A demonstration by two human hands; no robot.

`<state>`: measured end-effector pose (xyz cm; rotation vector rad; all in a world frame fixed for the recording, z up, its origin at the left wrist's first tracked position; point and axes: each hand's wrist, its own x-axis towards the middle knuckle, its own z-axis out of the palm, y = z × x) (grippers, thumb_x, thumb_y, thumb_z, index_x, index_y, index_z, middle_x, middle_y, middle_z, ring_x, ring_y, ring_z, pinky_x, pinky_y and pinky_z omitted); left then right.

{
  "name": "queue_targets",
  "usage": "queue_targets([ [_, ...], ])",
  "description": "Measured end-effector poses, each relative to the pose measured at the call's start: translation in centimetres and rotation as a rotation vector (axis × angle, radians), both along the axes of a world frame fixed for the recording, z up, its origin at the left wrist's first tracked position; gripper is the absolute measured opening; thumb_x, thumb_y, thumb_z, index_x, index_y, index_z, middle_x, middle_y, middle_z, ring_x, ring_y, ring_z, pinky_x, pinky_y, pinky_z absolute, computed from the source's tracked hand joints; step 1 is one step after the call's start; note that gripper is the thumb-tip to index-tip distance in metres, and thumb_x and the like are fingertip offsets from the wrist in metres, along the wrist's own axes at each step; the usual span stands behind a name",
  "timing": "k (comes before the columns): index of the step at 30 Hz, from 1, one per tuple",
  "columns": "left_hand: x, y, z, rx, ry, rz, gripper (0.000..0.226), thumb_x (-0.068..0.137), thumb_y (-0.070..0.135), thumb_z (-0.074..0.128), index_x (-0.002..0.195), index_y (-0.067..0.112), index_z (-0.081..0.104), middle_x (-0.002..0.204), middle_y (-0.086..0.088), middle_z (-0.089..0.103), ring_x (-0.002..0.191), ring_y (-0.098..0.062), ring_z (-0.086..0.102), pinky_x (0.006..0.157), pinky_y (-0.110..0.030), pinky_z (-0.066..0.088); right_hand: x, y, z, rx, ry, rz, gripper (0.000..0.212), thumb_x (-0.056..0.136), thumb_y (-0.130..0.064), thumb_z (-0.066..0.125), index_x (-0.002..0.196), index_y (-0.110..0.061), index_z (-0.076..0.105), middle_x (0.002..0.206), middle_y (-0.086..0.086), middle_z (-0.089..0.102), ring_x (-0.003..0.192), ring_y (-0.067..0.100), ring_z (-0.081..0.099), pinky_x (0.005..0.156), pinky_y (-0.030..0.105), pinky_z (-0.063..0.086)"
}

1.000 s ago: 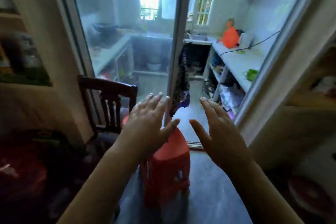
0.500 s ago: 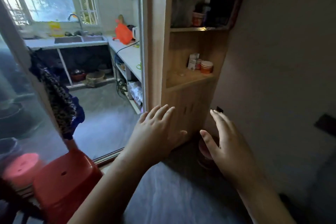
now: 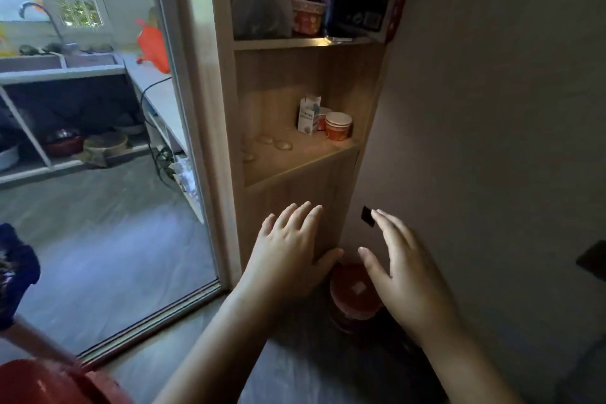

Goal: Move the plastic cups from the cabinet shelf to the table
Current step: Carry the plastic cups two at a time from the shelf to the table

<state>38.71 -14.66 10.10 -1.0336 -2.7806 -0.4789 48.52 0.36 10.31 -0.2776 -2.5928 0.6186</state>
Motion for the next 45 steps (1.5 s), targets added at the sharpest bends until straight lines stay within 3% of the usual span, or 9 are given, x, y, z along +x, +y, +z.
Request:
queue_targets([
  [4, -7.5, 2.3, 0.0, 0.022, -0.027, 0.046, 0.073, 0.088, 0.062, 0.035, 0.147, 0.025, 0.012, 0.156, 0.004, 0.013, 0.143, -0.015, 0.005, 0.115, -0.038, 0.007, -8.5, 2.6, -0.1, 0.019, -0.025, 0.049, 0.054, 0.090, -0.032, 0.052, 0.140, -0.019, 0.035, 0.146, -0.003, 0.039, 0.135, 0.009, 0.031, 0.111, 0.031, 0.029],
  [8, -13.1, 4.2, 0.0, 0.071, -0.012, 0.087, 0.072, 0.089, 0.060, 0.036, 0.147, 0.023, 0.016, 0.156, 0.002, 0.017, 0.143, -0.016, 0.007, 0.114, -0.038, 0.007, -14.0, 4.4, -0.5, 0.050, -0.060, 0.098, 0.054, 0.092, -0.035, 0.049, 0.142, -0.020, 0.033, 0.147, -0.004, 0.036, 0.135, 0.006, 0.027, 0.108, 0.020, 0.019],
  [18, -22.4, 8.4, -2.1, 0.021, 0.003, 0.142, 0.069, 0.089, 0.056, 0.039, 0.144, 0.017, 0.025, 0.151, -0.006, 0.029, 0.139, -0.023, 0.022, 0.113, -0.039, 0.015, -26.6, 10.3, -1.9, -0.018, -0.149, 0.185, 0.059, 0.091, -0.036, 0.051, 0.143, -0.023, 0.028, 0.150, -0.004, 0.031, 0.137, 0.011, 0.026, 0.108, 0.027, 0.023],
  [23, -28.1, 10.4, -4.0, -0.001, -0.041, 0.244, 0.071, 0.090, 0.055, 0.038, 0.146, 0.015, 0.020, 0.155, -0.005, 0.020, 0.142, -0.020, 0.014, 0.112, -0.036, 0.016, -34.8, 13.2, -3.0, -0.018, -0.170, 0.348, 0.060, 0.090, -0.034, 0.053, 0.143, -0.019, 0.030, 0.149, 0.000, 0.034, 0.138, 0.012, 0.024, 0.111, 0.035, 0.027],
  [28, -34.2, 12.7, -5.4, 0.002, -0.062, 0.445, 0.068, 0.092, 0.049, 0.039, 0.147, 0.018, 0.014, 0.156, -0.003, 0.014, 0.142, -0.019, 0.009, 0.112, -0.035, 0.010, -43.2, 17.5, -3.4, 0.129, -0.232, 0.480, 0.061, 0.091, -0.034, 0.053, 0.143, -0.014, 0.029, 0.150, 0.005, 0.033, 0.140, 0.018, 0.022, 0.114, 0.035, 0.019],
  [32, -36.8, 13.6, -7.7, -0.065, -0.116, 0.538, 0.071, 0.093, 0.045, 0.041, 0.148, 0.015, 0.009, 0.157, -0.005, 0.007, 0.143, -0.021, 0.003, 0.114, -0.038, 0.007, -48.7, 19.3, -4.3, 0.210, -0.279, 0.537, 0.060, 0.089, -0.031, 0.057, 0.141, -0.011, 0.034, 0.146, 0.009, 0.039, 0.137, 0.022, 0.029, 0.113, 0.037, 0.024],
  [38, -39.6, 13.3, -10.8, -0.120, -0.241, 0.557, 0.075, 0.092, 0.038, 0.046, 0.148, 0.016, 0.001, 0.158, -0.005, -0.006, 0.143, -0.021, -0.006, 0.114, -0.040, 0.002, -53.5, 18.1, -7.2, 0.284, -0.343, 0.621, 0.060, 0.087, -0.031, 0.059, 0.139, -0.011, 0.035, 0.146, 0.011, 0.037, 0.137, 0.025, 0.028, 0.112, 0.038, 0.025],
  [45, -43.2, 13.2, -11.8, -0.210, -0.284, 0.516, 0.075, 0.092, 0.031, 0.045, 0.148, 0.013, -0.002, 0.156, -0.008, -0.013, 0.141, -0.023, -0.015, 0.113, -0.038, -0.005, -56.8, 17.4, -9.3, 0.218, -0.461, 0.561, 0.058, 0.089, -0.032, 0.056, 0.140, -0.016, 0.034, 0.146, 0.008, 0.036, 0.136, 0.023, 0.029, 0.111, 0.039, 0.027],
])
